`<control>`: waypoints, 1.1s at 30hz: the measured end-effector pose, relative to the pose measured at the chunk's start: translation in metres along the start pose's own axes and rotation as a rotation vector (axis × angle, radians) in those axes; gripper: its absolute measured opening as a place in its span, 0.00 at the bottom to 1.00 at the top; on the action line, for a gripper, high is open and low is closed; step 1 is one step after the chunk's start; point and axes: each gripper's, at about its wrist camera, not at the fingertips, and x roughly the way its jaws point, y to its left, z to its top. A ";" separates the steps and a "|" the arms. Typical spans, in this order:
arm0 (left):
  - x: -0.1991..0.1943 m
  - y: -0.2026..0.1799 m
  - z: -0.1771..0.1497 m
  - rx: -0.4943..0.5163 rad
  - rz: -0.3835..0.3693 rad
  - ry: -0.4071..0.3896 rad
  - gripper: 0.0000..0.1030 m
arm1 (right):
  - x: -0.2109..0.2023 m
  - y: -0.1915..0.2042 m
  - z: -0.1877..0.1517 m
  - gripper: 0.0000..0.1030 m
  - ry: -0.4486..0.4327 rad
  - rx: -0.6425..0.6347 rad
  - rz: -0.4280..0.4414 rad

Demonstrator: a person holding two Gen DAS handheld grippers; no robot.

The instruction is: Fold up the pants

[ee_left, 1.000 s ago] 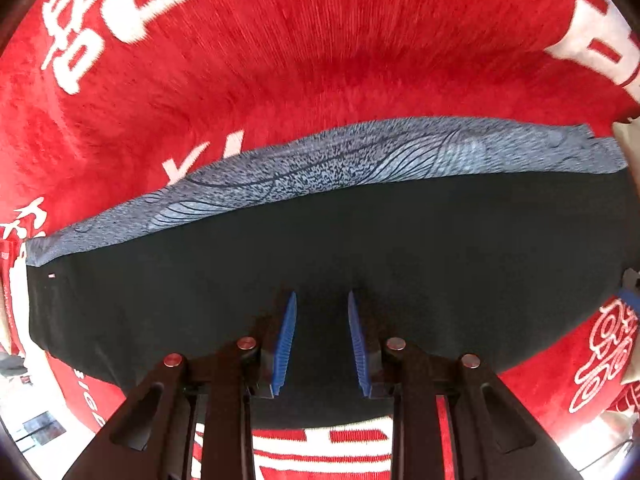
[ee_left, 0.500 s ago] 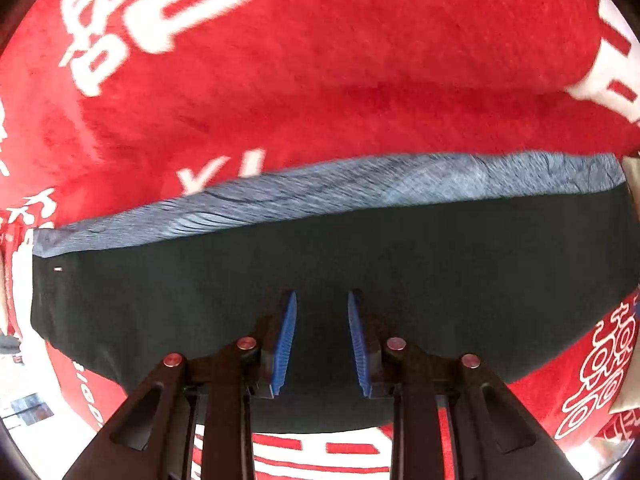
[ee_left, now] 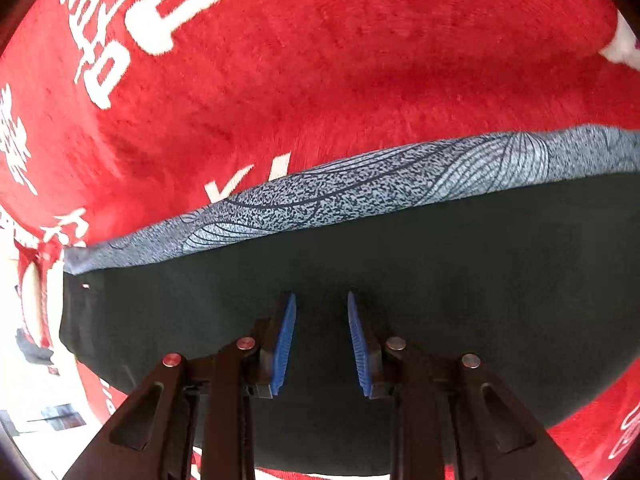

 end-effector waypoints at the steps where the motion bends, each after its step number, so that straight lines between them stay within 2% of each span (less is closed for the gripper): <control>1: -0.001 -0.001 0.000 0.002 0.008 0.000 0.28 | -0.002 0.021 -0.005 0.35 -0.002 -0.069 0.020; 2: -0.002 -0.001 -0.001 0.001 0.015 0.003 0.29 | 0.000 0.032 -0.006 0.36 0.005 -0.099 0.046; 3: -0.003 -0.001 0.001 0.002 0.037 0.011 0.37 | 0.003 0.053 -0.014 0.37 0.029 -0.128 0.104; 4: -0.006 -0.003 0.003 -0.002 0.068 0.017 0.50 | 0.007 0.069 -0.021 0.38 0.056 -0.140 0.170; 5: -0.008 -0.002 0.006 -0.010 0.094 0.021 0.54 | 0.012 0.090 -0.032 0.38 0.088 -0.151 0.250; 8: -0.007 0.010 0.007 -0.053 0.040 0.039 0.56 | 0.026 0.125 -0.053 0.44 0.129 -0.192 0.282; 11: -0.005 0.020 0.006 -0.060 -0.002 0.046 0.56 | 0.034 0.132 -0.065 0.44 0.146 -0.229 0.182; 14: -0.019 0.029 0.001 -0.085 -0.093 0.024 0.56 | 0.029 0.124 -0.068 0.46 0.124 -0.285 0.077; 16: -0.033 0.035 -0.004 -0.104 -0.146 -0.012 0.57 | 0.031 0.122 -0.070 0.54 0.109 -0.315 -0.009; 17: -0.036 0.038 -0.006 -0.118 -0.175 -0.026 0.62 | 0.032 0.120 -0.071 0.56 0.103 -0.317 -0.042; 18: -0.034 0.038 -0.009 -0.136 -0.205 -0.031 0.87 | 0.031 0.112 -0.071 0.57 0.103 -0.313 -0.050; 19: -0.029 0.038 -0.011 -0.149 -0.226 -0.028 1.00 | 0.036 0.112 -0.072 0.58 0.107 -0.312 -0.057; 22: 0.004 0.032 -0.018 -0.154 -0.246 0.062 1.00 | 0.055 0.111 -0.076 0.62 0.137 -0.350 -0.100; 23: 0.010 0.034 -0.020 -0.174 -0.276 0.062 1.00 | 0.054 0.114 -0.077 0.63 0.120 -0.368 -0.111; 24: 0.010 0.038 -0.022 -0.207 -0.300 0.032 1.00 | 0.054 0.118 -0.080 0.69 0.121 -0.376 -0.110; 25: 0.010 0.038 -0.021 -0.208 -0.303 0.029 1.00 | 0.055 0.120 -0.081 0.71 0.120 -0.382 -0.115; 27: 0.010 0.035 -0.020 -0.190 -0.296 0.020 1.00 | 0.056 0.122 -0.083 0.71 0.115 -0.395 -0.132; 33: 0.009 0.030 -0.015 -0.235 -0.276 0.002 1.00 | 0.055 0.134 -0.089 0.73 0.123 -0.418 -0.142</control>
